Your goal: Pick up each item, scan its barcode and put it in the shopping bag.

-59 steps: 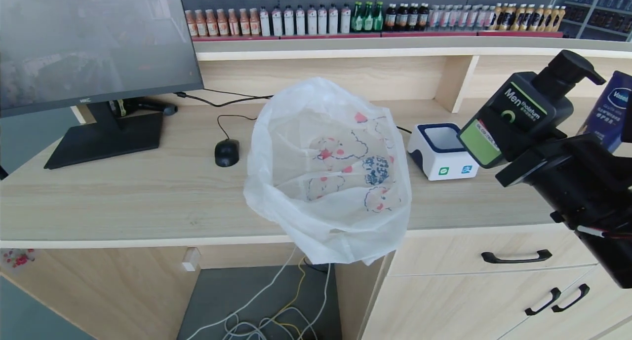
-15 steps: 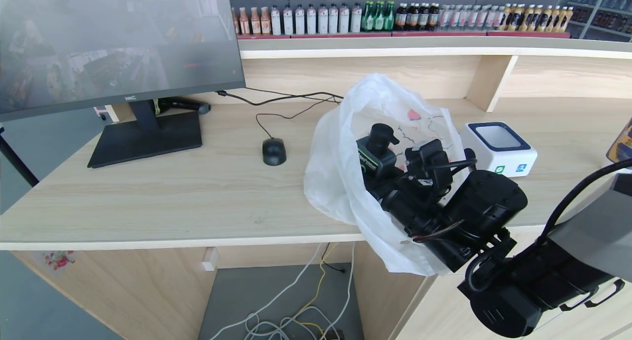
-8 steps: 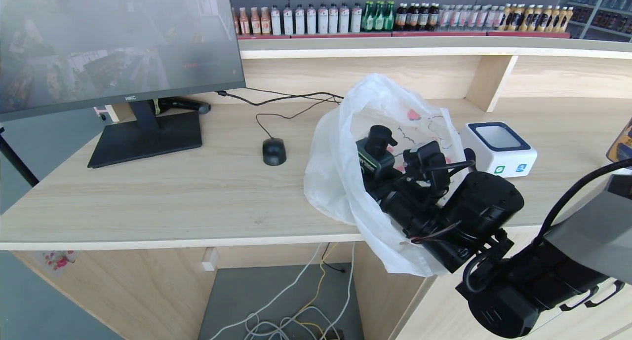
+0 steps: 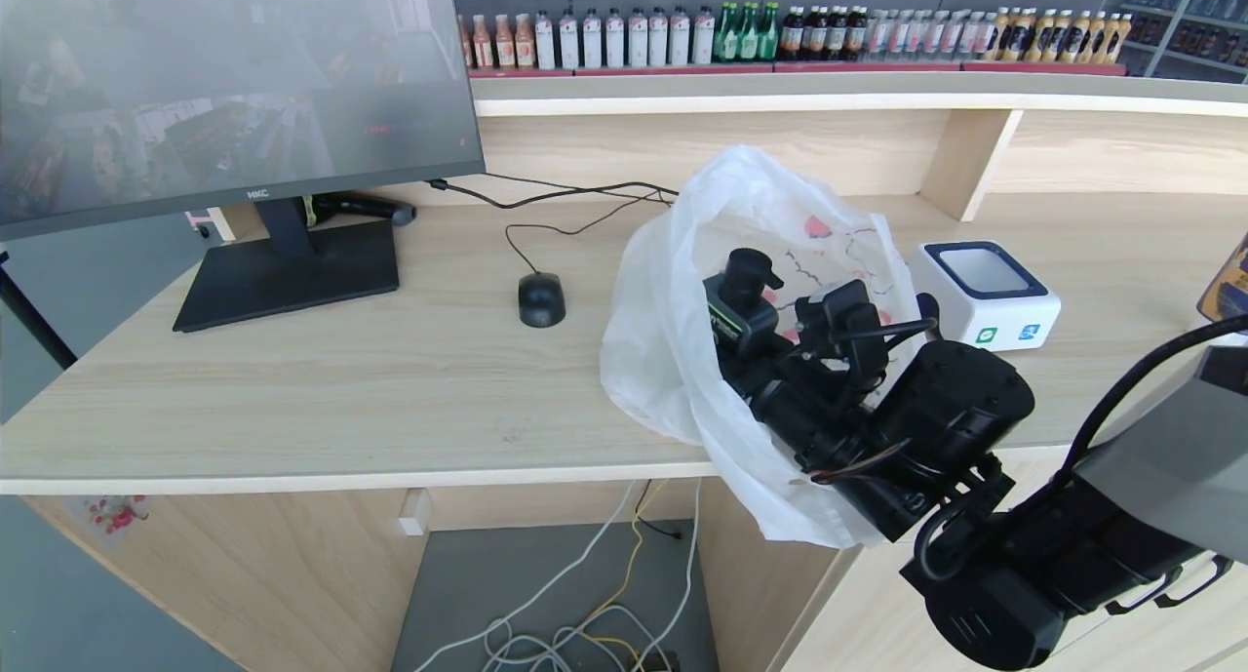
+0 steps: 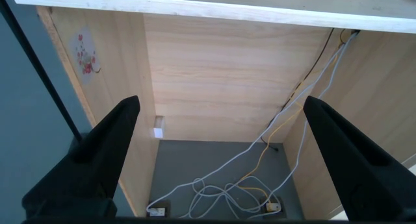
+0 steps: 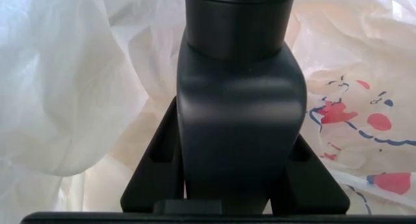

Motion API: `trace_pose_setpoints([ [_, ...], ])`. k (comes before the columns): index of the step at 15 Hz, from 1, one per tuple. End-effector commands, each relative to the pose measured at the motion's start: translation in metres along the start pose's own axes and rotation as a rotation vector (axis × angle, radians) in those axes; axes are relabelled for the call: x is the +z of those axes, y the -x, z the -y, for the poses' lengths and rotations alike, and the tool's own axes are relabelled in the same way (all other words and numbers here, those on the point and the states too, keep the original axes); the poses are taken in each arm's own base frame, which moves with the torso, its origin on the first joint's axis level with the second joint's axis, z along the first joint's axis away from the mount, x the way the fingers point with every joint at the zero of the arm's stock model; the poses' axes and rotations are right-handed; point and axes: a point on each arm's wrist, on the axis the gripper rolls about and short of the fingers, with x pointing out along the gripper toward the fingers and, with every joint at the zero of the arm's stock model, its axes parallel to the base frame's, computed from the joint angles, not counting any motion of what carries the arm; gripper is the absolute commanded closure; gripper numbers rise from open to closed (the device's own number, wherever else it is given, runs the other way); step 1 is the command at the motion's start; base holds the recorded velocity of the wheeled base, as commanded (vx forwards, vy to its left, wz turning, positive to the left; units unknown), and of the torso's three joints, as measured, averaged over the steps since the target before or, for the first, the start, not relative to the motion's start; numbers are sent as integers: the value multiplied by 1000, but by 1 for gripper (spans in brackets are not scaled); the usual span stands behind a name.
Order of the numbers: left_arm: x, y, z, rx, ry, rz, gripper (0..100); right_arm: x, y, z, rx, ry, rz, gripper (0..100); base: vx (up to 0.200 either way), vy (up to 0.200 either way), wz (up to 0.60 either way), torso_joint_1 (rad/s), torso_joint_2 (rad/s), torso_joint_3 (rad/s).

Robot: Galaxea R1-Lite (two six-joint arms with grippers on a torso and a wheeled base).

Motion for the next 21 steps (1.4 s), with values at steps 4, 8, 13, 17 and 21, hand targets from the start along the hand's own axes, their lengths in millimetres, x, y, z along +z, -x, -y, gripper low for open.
trace_pose_setpoints([
  [4, 0, 0, 0, 1, 0, 0, 0, 2, -1, 0, 1, -18, 9, 0, 0, 0, 0, 0, 0, 0],
  [8, 0, 0, 0, -1, 0, 0, 0, 3, 0, -10, 24, -37, 11, 0, 0, 0, 0, 0, 0, 0],
  [13, 0, 0, 0, -1, 0, 0, 0, 5, -1, -10, 24, -40, 16, 0, 0, 0, 0, 0, 0, 0],
  [17, 0, 0, 0, -1, 0, 0, 0, 22, 4, -7, 17, -43, 58, 0, 0, 0, 0, 0, 0, 0],
  [21, 0, 0, 0, -1, 0, 0, 0, 44, 24, -5, 18, -49, 85, 0, 0, 0, 0, 0, 0, 0],
])
